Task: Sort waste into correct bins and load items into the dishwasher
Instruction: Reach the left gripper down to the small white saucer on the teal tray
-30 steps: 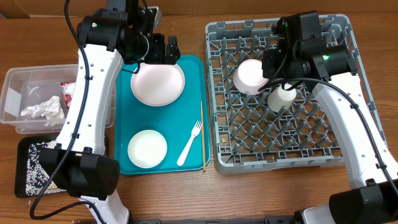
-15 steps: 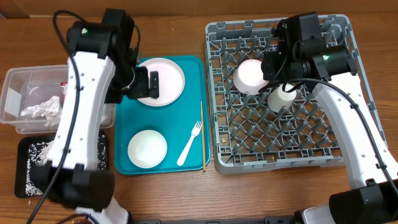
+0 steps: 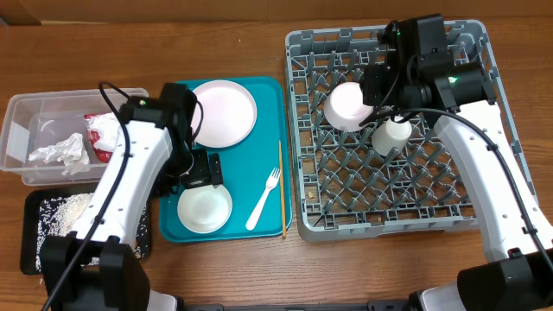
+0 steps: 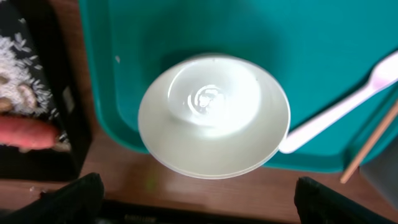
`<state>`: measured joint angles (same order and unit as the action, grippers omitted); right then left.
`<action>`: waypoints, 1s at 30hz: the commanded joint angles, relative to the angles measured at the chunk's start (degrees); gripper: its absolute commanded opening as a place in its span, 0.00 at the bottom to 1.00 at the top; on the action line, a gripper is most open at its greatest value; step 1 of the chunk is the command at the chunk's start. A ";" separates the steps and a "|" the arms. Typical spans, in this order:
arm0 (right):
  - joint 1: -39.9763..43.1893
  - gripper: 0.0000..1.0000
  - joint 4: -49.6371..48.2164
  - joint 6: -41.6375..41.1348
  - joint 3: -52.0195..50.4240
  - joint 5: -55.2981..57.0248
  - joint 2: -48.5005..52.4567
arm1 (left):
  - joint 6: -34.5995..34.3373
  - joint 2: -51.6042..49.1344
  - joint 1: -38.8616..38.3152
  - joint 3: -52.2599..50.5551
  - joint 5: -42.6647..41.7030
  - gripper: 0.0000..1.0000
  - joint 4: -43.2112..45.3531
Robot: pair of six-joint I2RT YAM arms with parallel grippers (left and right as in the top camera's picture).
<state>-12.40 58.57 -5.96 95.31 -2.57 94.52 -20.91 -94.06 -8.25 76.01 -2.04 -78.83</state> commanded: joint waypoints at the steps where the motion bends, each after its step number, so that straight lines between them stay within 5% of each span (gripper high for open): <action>1: 0.15 0.46 -1.16 0.00 0.44 -0.11 -0.13 | -1.40 0.00 -0.33 -6.14 1.31 1.00 4.63; 19: 0.15 0.44 -1.88 0.00 0.44 -0.11 -0.13 | 2.10 0.00 3.87 -13.75 4.57 0.99 14.40; 26: 0.15 0.44 -1.90 0.00 0.44 -0.13 -0.13 | 2.08 0.00 3.87 -16.87 4.57 0.75 19.58; 28: 0.15 0.44 -1.90 0.00 0.44 -0.13 -0.13 | 2.08 -0.02 3.85 -17.46 4.57 0.59 20.65; 30: 0.15 0.44 -1.90 0.00 0.44 -0.11 -0.13 | 2.08 -0.02 3.85 -17.90 4.57 0.58 21.16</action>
<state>-12.40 56.64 -5.98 95.31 -2.57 94.50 -19.16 -94.08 -4.73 59.16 2.09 -58.30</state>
